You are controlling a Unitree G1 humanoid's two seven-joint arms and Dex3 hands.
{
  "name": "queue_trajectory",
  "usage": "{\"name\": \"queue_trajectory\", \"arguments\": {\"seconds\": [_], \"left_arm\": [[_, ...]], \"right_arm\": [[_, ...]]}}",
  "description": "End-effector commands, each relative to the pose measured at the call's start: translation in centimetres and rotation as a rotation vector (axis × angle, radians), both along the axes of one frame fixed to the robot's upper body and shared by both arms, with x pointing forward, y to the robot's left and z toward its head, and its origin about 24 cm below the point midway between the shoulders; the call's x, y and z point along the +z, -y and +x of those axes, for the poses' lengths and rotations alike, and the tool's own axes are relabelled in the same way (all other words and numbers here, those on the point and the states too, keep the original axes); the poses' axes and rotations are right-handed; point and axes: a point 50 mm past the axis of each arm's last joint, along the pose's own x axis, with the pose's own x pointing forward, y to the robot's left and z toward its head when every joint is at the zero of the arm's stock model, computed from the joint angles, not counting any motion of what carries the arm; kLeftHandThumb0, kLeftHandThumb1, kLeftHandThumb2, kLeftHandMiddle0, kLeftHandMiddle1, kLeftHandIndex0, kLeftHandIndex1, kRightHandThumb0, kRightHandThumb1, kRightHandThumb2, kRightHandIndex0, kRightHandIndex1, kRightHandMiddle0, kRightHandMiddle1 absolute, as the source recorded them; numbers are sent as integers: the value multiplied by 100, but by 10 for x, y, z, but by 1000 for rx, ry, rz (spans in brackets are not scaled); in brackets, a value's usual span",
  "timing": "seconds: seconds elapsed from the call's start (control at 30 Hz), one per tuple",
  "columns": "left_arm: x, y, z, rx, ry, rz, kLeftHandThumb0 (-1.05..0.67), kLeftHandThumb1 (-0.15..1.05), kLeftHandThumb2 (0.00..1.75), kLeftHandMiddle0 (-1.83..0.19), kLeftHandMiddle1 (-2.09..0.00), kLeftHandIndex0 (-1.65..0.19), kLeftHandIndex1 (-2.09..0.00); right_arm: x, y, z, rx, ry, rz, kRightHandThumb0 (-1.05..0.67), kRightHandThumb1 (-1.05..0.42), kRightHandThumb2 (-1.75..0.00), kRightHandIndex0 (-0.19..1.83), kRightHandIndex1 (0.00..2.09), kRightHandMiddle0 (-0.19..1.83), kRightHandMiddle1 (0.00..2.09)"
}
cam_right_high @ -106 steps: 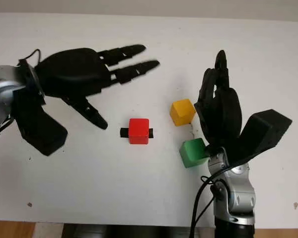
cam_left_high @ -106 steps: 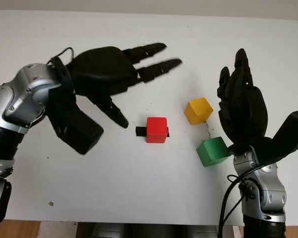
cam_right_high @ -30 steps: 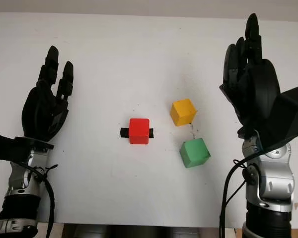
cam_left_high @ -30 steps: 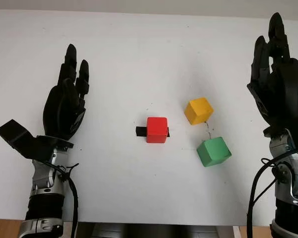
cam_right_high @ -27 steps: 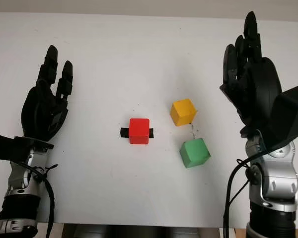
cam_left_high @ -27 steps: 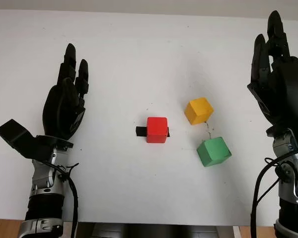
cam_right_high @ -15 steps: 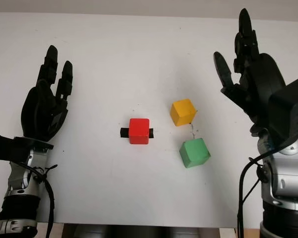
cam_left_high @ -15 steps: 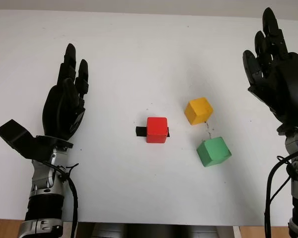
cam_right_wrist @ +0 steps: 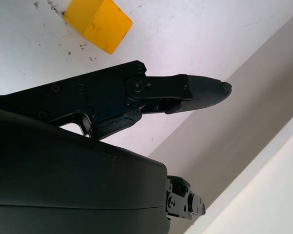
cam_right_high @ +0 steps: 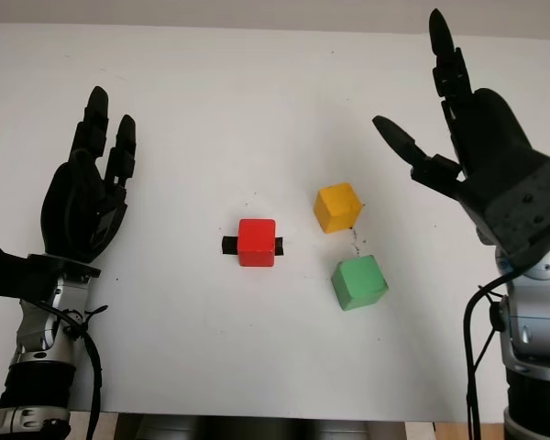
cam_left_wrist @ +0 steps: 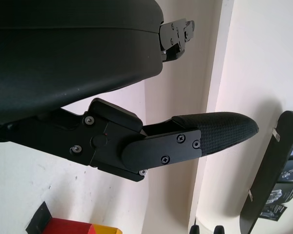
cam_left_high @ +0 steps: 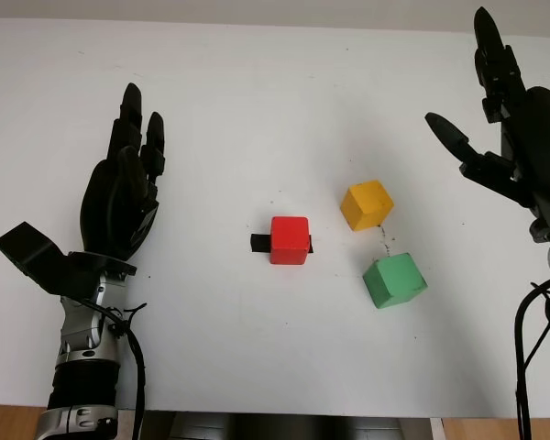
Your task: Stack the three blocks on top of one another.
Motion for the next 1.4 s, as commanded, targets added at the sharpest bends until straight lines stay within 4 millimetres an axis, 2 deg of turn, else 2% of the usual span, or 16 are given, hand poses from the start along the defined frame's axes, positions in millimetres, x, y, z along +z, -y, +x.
{"name": "queue_trajectory", "arguments": {"seconds": [0.0,0.43,0.53,0.93,1.13,1.37], "left_arm": [[1,0,-2,-1,10,4,-87,105,63,19,0,19,0],[0,2,-1,4,7,4,-88,105,62,19,0,19,0],[0,2,-1,8,7,7,-87,105,63,19,0,19,0],[-1,1,-1,13,5,9,-87,105,62,19,0,19,0],[-2,1,-2,12,1,8,-87,105,61,19,0,19,0],[-2,1,-3,18,8,12,-87,105,61,19,0,19,0]], "right_arm": [[7,0,-1,1,19,-35,-74,-105,-33,-11,5,-12,6],[18,-2,-6,-6,-44,-254,-74,-103,-7,-7,7,-5,8],[20,-4,-9,6,-47,-290,-69,-98,-4,-5,8,0,9],[25,-7,-12,24,-32,-374,-55,-80,-3,0,8,11,9],[25,-11,-3,8,-40,-441,-49,-73,-3,2,8,21,10],[22,-16,8,44,-36,-517,-51,-71,-4,1,7,29,11]]}}
